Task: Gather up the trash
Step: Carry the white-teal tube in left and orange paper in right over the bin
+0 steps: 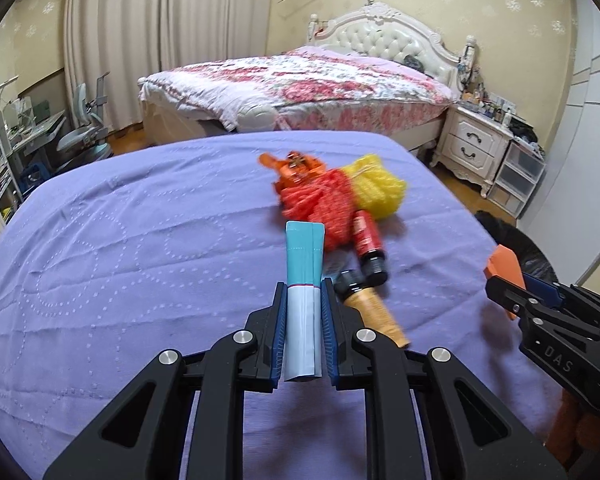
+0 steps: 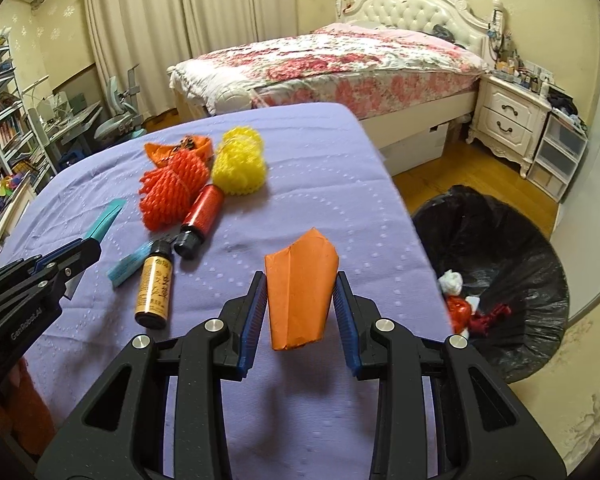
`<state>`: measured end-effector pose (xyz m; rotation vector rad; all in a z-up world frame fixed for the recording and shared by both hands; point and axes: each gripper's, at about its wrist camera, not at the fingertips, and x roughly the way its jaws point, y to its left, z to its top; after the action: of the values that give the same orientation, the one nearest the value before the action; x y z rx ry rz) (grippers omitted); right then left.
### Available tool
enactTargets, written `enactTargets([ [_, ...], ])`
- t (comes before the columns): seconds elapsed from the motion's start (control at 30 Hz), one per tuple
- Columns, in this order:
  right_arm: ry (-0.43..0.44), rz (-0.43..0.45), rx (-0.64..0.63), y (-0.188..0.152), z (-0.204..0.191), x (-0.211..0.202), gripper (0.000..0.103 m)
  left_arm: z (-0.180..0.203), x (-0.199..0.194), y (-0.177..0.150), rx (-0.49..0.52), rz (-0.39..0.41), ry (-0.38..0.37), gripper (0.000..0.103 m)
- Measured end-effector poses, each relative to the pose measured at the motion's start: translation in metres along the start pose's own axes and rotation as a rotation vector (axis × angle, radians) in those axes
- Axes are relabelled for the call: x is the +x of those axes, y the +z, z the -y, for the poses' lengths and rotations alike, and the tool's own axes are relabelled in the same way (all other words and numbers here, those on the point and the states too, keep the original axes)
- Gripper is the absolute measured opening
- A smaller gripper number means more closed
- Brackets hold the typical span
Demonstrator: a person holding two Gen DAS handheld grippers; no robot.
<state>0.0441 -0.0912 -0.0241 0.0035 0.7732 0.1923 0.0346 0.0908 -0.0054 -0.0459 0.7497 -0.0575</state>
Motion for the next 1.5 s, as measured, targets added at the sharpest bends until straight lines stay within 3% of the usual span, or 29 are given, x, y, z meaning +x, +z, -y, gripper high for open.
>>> enactTargets([
  [0.5, -0.159, 0.064, 0.130, 0.006, 0.091, -0.023, 0.033, 0.102, 0.016, 0.024, 0.114, 0.052, -0.130, 0.017],
  [0.83, -0.253, 0.055, 0.187, 0.005, 0.141, -0.018, 0.033, 0.164, 0.050, 0.031, 0.181, 0.017, -0.197, 0.017],
  [1.5, -0.295, 0.042, 0.283, 0.003, 0.188, 0.002, 0.033, 0.220, 0.094, 0.036, 0.271, -0.028, -0.181, 0.017],
])
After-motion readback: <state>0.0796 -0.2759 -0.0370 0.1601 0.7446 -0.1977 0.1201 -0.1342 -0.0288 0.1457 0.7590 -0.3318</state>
